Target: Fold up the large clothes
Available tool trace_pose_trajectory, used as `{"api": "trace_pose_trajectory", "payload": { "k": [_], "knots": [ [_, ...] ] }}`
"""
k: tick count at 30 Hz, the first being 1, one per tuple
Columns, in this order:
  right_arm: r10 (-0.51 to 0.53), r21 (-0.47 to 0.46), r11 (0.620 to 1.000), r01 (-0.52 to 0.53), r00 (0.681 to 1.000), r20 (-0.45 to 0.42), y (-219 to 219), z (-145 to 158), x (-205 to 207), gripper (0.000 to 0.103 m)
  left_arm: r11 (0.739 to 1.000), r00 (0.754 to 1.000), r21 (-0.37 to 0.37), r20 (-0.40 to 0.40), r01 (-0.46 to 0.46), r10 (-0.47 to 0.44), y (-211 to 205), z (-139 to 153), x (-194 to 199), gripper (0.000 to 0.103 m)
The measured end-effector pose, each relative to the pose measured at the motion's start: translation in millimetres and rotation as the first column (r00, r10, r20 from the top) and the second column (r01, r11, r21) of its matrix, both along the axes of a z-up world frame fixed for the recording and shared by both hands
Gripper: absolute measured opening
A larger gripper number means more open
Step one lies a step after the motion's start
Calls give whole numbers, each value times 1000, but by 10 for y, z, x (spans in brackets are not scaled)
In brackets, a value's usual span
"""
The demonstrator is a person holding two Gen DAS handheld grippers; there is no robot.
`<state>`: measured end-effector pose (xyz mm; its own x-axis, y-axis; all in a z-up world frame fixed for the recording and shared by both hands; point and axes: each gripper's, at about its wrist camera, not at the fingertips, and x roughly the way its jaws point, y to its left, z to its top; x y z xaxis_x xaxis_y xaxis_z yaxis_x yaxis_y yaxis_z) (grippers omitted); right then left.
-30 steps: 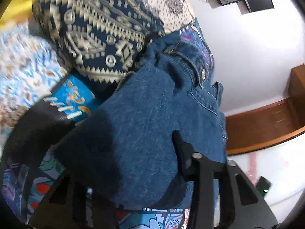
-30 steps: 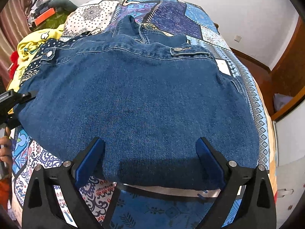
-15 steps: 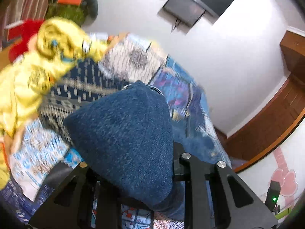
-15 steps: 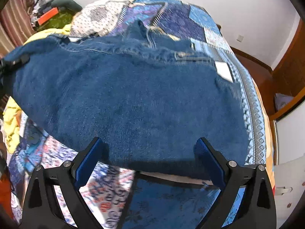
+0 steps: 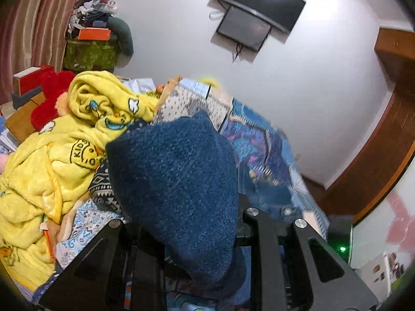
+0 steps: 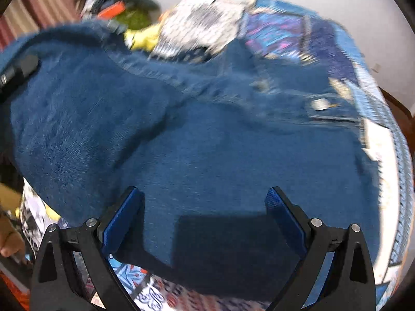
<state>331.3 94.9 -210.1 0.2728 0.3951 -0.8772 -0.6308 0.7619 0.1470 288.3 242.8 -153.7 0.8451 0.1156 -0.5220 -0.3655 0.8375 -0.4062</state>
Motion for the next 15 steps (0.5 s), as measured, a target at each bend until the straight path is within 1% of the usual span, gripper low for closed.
{"api": "trace_pose_trajectory", "payload": {
  "k": [4,6,8,12,15],
  "knots": [
    [13,-63,998,-14,1000,-11,95,-245,-10,99,999,998,51,-56,8,-5,-65,-159,44,23],
    [45,-82,996,-43,999,27,123,-284,-38,101,999,998,52,-56,10,-7,-75,-187,48,23],
    [71,-90,994,-67,997,40,139,-290,-35,101,998,998,55,-53,24,-21,-102,-158,73,23],
    [64,-58,996,-65,998,-8,18,-219,21,101,995,998,70,-26,67,-65,-270,27,157,22],
    [25,4,1000,-25,999,-22,-173,-73,6,101,988,993,104,-4,116,-117,-525,209,324,21]
  ]
}}
